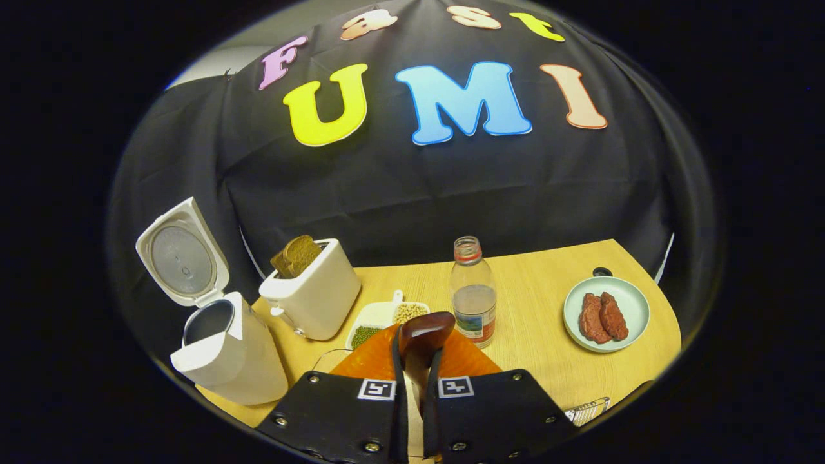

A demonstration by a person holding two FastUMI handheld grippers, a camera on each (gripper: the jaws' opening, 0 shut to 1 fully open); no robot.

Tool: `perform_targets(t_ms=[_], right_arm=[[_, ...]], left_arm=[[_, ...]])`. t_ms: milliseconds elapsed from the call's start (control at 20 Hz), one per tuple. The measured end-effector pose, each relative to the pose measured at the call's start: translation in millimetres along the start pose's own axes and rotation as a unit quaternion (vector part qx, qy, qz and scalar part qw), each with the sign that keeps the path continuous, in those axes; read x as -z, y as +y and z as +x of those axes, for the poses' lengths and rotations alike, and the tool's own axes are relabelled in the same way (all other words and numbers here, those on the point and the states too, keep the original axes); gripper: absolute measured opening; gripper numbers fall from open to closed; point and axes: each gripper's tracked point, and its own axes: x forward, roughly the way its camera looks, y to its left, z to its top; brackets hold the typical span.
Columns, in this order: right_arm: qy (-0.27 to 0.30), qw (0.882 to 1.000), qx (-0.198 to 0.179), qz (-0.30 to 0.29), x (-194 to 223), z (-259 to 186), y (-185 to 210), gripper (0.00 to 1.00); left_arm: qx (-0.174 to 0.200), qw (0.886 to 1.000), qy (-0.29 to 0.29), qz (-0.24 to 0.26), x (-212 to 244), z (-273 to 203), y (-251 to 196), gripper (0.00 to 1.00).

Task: Close the left gripper, press the button to open the rice cooker; take a wooden spoon from the chopstick holder with the right hand, scoop a spoonful of rice and pour it into the rice cooker, then put the wooden spoon back into the chopstick holder.

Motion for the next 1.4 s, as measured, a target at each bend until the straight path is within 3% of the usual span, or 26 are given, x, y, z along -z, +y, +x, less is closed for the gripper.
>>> perform_targets(t_ms=[250, 450, 700, 850, 1100, 1400], right_arm=[[0.032, 0.999, -0.021, 0.012, 32, 8, 27, 0.1], [0.05, 0.993, -0.059, 0.092, 46, 5, 50, 0.1], [0.061, 0.976, -0.08, 0.194, 51, 9, 57, 0.09], [0.066, 0.957, -0.096, 0.266, 47, 7, 55, 0.1], [0.028, 0.921, -0.103, 0.376, 12, -8, 18, 0.09], [-0.031, 0.886, -0.128, 0.444, -43, -51, -5, 0.09]], left_arm=[[-0.01, 1.0, 0.02, -0.014, 13, 10, 19, 0.98], [-0.011, 1.0, 0.022, -0.016, 14, 13, 18, 0.98], [-0.009, 1.0, 0.023, -0.012, 16, 6, 11, 0.98], [-0.011, 1.0, 0.024, -0.01, 16, 1, 11, 0.96], [-0.018, 1.0, 0.014, -0.015, 8, -9, 19, 0.98], [-0.012, 1.0, 0.001, -0.026, 1, -13, 24, 0.98]])
